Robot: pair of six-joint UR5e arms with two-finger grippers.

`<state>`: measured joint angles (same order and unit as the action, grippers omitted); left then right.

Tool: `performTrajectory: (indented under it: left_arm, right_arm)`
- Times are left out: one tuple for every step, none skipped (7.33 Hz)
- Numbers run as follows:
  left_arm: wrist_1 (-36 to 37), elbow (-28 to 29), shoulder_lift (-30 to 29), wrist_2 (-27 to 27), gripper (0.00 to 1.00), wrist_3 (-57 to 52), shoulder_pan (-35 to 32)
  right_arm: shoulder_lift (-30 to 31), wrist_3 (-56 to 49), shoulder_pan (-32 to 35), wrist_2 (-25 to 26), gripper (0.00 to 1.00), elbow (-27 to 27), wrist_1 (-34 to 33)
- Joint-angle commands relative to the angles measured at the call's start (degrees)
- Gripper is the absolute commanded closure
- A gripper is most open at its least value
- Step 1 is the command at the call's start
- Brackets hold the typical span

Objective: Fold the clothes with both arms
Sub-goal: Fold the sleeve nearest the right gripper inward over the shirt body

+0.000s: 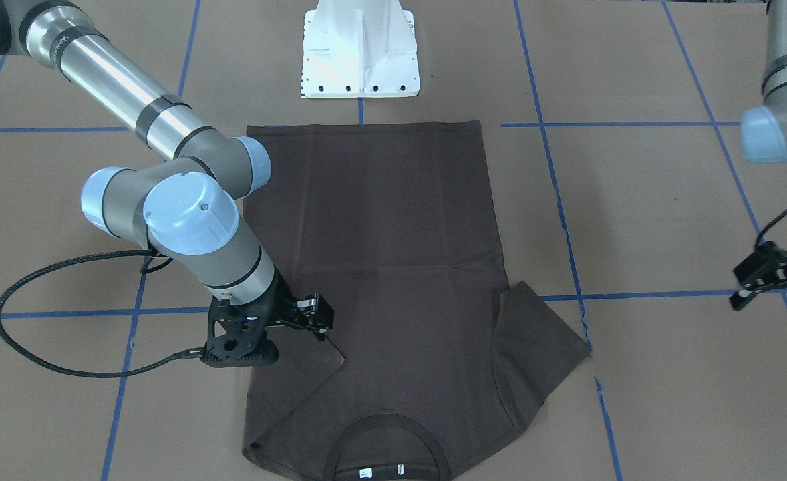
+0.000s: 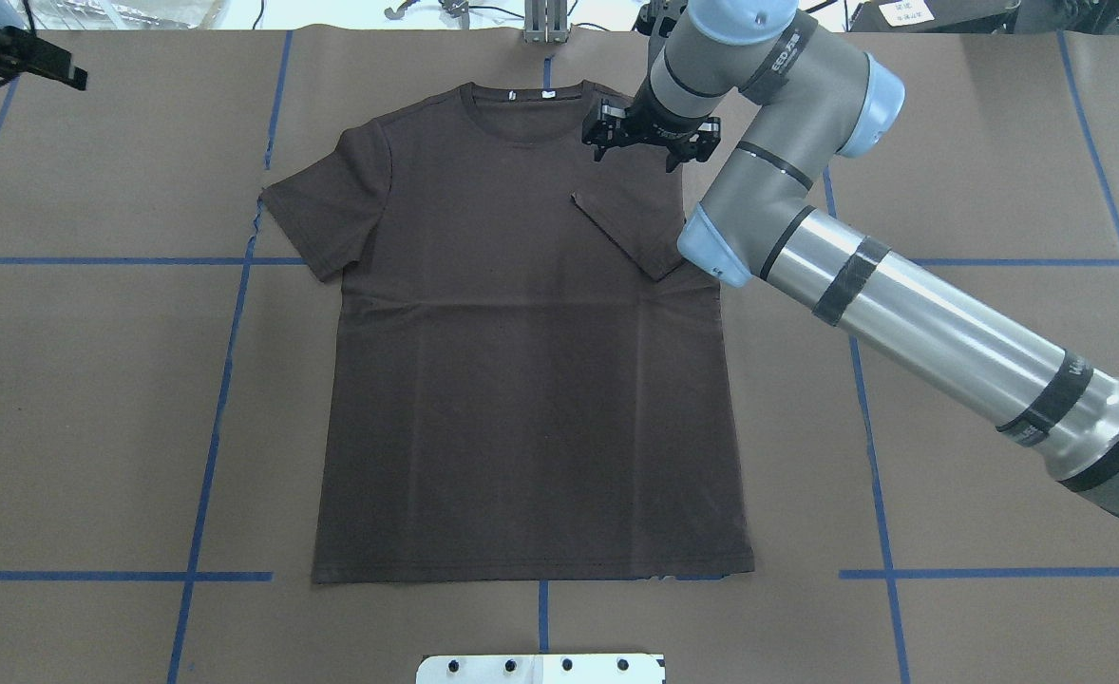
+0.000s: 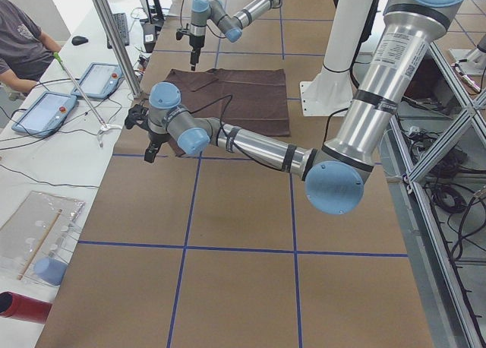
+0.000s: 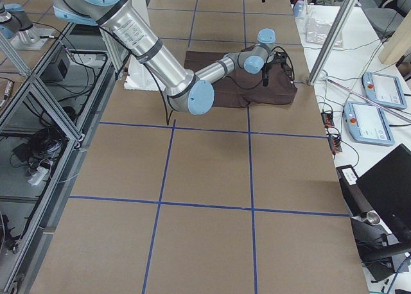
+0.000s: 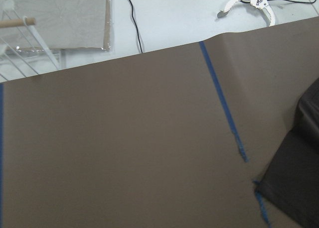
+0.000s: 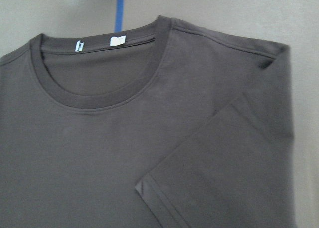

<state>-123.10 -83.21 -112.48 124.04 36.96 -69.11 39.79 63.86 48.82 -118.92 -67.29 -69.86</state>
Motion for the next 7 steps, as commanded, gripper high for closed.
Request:
performTrajectory:
  left_arm:
    - [-8.3,2.4,-2.0,-14.4,0.00,24.6,13.1]
    - [-8.6,4.2,-2.1,-21.4,0.00,28.7,16.9]
    - [-8.6,8.3,-4.9,-25.5,0.00,30.3,19.3]
    - [-8.8,12.7,-6.9,-28.0,0.01,30.6,20.6]
    - [-10.5,13.4,-6.8,-28.8,0.01,30.6,22.2]
    - [-10.7,14.3,-7.0,-28.8,0.02,30.6,22.5]
    - [-10.8,14.7,-7.0,-28.8,0.06,30.6,22.8]
  right_arm:
    - [1.9,-9.5,5.1,-5.6,0.00,-7.7,-18.7]
    - [3.4,-16.0,6.7,-7.7,0.00,-8.7,-20.6]
    - [5.5,-17.0,7.7,-10.8,0.00,-9.9,-20.3]
    - [6.3,-16.9,7.9,-11.1,0.00,-11.2,-20.1]
    - [6.3,-16.5,7.8,-11.2,0.00,-11.3,-20.0]
    - [6.3,-16.2,7.7,-11.1,0.00,-11.3,-19.9]
    - [6.3,-16.1,7.8,-11.1,0.00,-11.2,-19.8]
